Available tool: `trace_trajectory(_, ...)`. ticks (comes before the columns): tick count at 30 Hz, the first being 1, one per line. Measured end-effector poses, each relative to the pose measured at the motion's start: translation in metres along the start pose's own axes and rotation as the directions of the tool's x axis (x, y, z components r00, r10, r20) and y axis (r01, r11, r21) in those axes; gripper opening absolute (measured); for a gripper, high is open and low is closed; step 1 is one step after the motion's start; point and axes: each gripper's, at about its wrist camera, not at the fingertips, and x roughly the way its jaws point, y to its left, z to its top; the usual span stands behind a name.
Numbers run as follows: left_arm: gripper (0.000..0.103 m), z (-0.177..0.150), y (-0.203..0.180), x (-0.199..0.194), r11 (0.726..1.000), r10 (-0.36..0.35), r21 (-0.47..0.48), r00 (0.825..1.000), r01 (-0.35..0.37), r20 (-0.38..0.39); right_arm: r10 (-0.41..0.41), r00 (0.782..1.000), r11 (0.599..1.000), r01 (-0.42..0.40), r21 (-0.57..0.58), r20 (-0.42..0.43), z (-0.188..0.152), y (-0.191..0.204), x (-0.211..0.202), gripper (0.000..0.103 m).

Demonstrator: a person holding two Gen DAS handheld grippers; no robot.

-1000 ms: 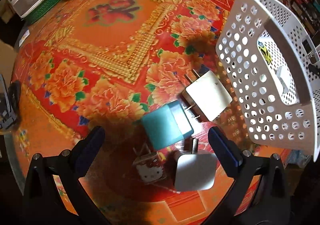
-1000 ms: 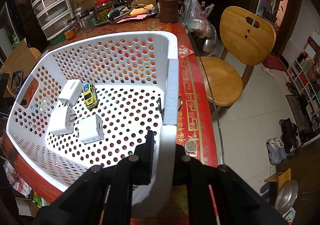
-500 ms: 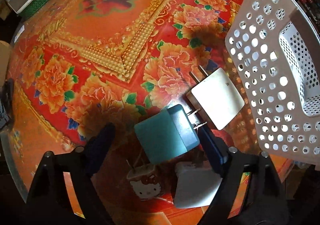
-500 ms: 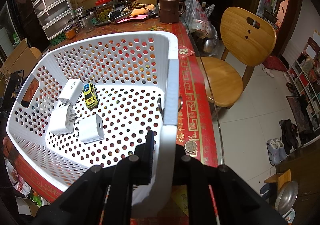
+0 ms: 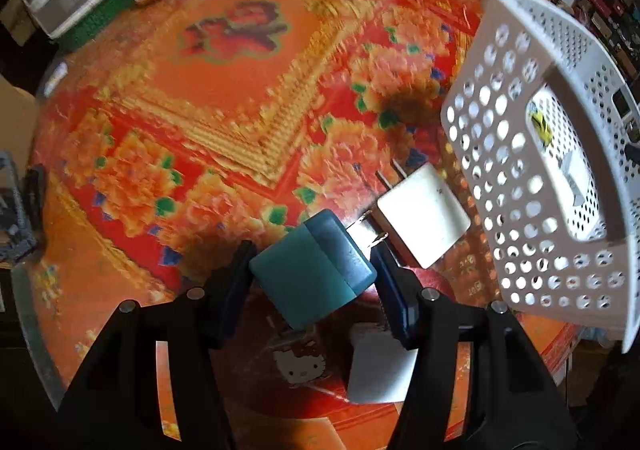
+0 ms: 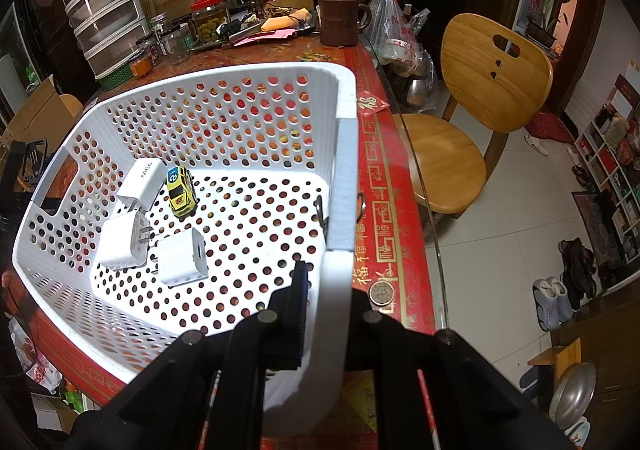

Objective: Organize rigid objects
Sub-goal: 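Carry the teal charger into the basket and open the left tool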

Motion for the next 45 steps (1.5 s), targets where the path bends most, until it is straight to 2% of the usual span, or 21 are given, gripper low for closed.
trace_trajectory(4, 0.056, 0.011, 0.001, -0.034, 1.0, 0.014, -0.006, 0.998, -0.014, 0.068, 0.0, 1.0, 1.0, 0.0, 0.0, -0.001, 0.0, 0.001, 0.0, 0.009)
trace_trajectory(9, 0.056, 0.033, -0.02, -0.087, 0.999, 0.007, 0.032, 0.987, -0.012, 0.16, 0.002, 1.0, 1.0, -0.002, 0.001, 0.001, 0.0, 0.001, 0.0, 0.009)
trace_trajectory(13, 0.056, 0.05, -0.055, -0.12, 0.995, -0.037, 0.093, 0.977, 0.017, 0.21, 0.0, 1.0, 1.0, 0.0, 0.0, -0.001, 0.0, 0.001, 0.0, 0.009)
trace_trajectory(16, 0.056, 0.06, -0.092, -0.13, 0.988, -0.051, 0.153, 0.978, 0.02, 0.202, 0.001, 1.0, 1.0, -0.001, 0.0, -0.001, -0.001, 0.001, 0.0, 0.009)
trace_trajectory(20, 0.056, 0.071, -0.144, -0.113, 0.969, -0.061, 0.247, 0.99, 0.027, 0.129, 0.0, 1.0, 1.0, 0.0, -0.002, -0.001, -0.001, 0.001, 0.001, 0.009)
trace_trajectory(26, 0.056, 0.08, -0.192, -0.067, 0.951, -0.029, 0.309, 0.999, 0.022, 0.018, -0.001, 1.0, 1.0, 0.001, -0.003, -0.005, -0.002, 0.002, 0.003, 0.009)
trace_trajectory(29, 0.056, 0.078, -0.202, -0.041, 0.942, -0.013, 0.334, 0.999, 0.022, -0.03, 0.002, 1.0, 1.0, -0.002, -0.004, -0.004, -0.002, 0.001, 0.003, 0.009)
trace_trajectory(32, 0.056, 0.077, -0.204, -0.026, 0.94, -0.008, 0.339, 0.999, 0.023, -0.046, 0.006, 1.0, 1.0, -0.006, -0.004, -0.004, -0.002, 0.001, 0.002, 0.009)
trace_trajectory(45, 0.056, 0.073, -0.204, -0.003, 0.938, 0.022, 0.346, 0.996, 0.011, -0.09, 0.006, 1.0, 1.0, -0.006, -0.007, -0.005, -0.001, 0.0, 0.001, 0.009)
